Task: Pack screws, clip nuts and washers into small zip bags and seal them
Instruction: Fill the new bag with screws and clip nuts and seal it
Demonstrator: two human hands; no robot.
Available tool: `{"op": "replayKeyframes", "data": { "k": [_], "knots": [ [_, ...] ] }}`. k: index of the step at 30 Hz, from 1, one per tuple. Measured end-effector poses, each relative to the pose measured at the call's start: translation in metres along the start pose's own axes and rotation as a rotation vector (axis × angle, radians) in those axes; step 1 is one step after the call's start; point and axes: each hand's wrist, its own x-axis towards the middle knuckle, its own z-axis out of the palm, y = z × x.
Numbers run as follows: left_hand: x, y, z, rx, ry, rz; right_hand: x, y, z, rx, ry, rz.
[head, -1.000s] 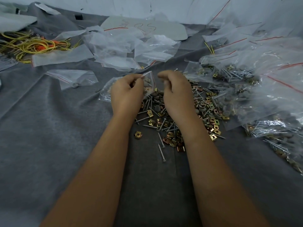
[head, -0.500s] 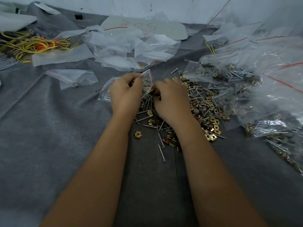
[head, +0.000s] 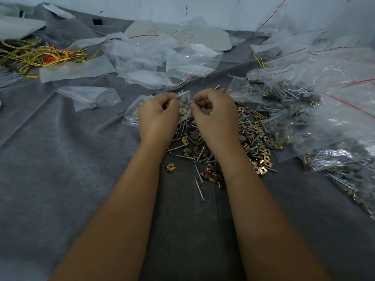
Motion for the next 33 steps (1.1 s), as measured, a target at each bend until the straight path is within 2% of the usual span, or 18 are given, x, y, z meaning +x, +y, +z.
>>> {"op": "replayKeyframes", "data": {
  "k": [5,10,15,17,19,23,33],
  "knots": [
    [-0.002,0.004,-0.001,-0.035,0.009,0.006,0.000,0.001,0.005,-0.103,-0.055,-0.067],
    [0.002,0.002,-0.002,-0.073,0.088,-0.025,0.004,0.011,-0.010,-0.088,-0.024,0.091],
    [0.001,0.002,-0.002,-0.103,0.099,-0.030,0.002,0.019,-0.019,-0.191,-0.249,0.133],
    [0.001,0.002,-0.002,-0.112,0.096,-0.033,0.000,0.017,-0.019,-0.333,-0.395,0.091],
    [0.001,0.002,-0.002,-0.122,0.095,-0.037,0.000,0.016,-0.019,-0.436,-0.470,0.055],
    [0.002,0.003,-0.002,-0.114,0.109,-0.051,0.000,0.017,-0.023,-0.296,-0.415,0.091],
    [0.002,0.002,-0.003,-0.114,0.103,-0.049,-0.001,0.021,-0.024,-0.182,-0.205,0.129]
  ]
}}
